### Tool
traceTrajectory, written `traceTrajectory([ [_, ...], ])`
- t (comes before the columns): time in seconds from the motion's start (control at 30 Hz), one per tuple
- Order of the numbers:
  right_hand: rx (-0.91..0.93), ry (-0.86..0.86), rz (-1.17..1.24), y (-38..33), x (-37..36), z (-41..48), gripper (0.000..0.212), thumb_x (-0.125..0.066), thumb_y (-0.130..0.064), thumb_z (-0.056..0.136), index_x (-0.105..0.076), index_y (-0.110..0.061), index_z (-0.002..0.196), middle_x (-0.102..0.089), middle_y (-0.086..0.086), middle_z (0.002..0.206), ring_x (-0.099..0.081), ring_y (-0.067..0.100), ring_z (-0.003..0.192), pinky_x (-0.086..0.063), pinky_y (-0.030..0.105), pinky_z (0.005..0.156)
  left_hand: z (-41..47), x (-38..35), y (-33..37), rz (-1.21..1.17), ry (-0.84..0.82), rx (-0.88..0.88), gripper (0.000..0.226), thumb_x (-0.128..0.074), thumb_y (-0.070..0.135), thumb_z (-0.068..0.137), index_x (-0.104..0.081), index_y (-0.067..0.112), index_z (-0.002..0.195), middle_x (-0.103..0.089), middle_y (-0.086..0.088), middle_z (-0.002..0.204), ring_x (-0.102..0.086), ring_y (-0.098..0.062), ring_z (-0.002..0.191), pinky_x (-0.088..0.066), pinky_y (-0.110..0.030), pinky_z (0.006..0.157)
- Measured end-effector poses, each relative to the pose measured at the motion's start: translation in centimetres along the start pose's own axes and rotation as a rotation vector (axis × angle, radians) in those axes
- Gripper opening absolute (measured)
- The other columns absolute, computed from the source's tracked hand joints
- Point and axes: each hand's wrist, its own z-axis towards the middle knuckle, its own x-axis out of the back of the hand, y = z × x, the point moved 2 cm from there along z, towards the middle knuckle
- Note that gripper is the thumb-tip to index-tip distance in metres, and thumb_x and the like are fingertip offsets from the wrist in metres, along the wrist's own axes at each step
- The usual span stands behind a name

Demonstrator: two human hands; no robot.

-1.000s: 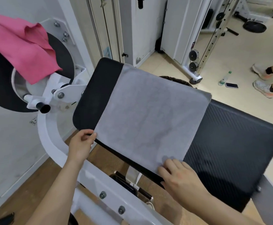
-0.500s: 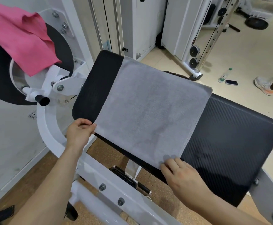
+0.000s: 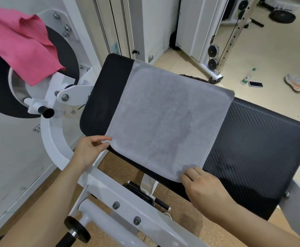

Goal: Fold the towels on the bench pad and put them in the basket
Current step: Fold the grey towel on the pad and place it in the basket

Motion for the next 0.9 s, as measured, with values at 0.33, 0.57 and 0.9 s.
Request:
traceTrajectory([
  [0.33,-0.485,-0.152,0.844,5.0,8.3,3.8,0.013,-0.060,-0.019,0.084,-0.066,-0.026,0.074,-0.063,-0.012,0.069,-0.057,0.006,0.064,-0.050,0.026,0.063,2.6,4.3,5.8,-0.201,-0.016,-0.029,0.010,-0.069,0.024,0.086,-0.077,0.026,0.091,-0.071,0.009,0.105,-0.061,-0.013,0.103,-0.047,-0.029,0.091],
  [0.57,-0.717,0.358,0.915,9.5,12.1,7.5,0.015,-0.057,-0.014,0.089,-0.067,-0.023,0.083,-0.067,0.002,0.071,-0.058,0.007,0.051,-0.052,0.036,0.058,8.3,1.9,14.4,-0.438,0.173,-0.119,0.004,-0.072,0.019,0.085,-0.073,0.019,0.089,-0.072,0.002,0.088,-0.068,-0.010,0.083,-0.054,-0.025,0.078],
  [0.9,-0.743,0.478,0.438,12.8,11.7,9.6,0.018,-0.054,-0.015,0.091,-0.069,-0.020,0.100,-0.072,0.000,0.092,-0.063,0.026,0.088,-0.043,0.033,0.071,13.4,-1.2,17.4,-0.310,0.225,-0.238,0.004,-0.074,0.025,0.084,-0.074,0.023,0.088,-0.072,0.010,0.083,-0.064,0.009,0.071,-0.048,-0.011,0.067],
])
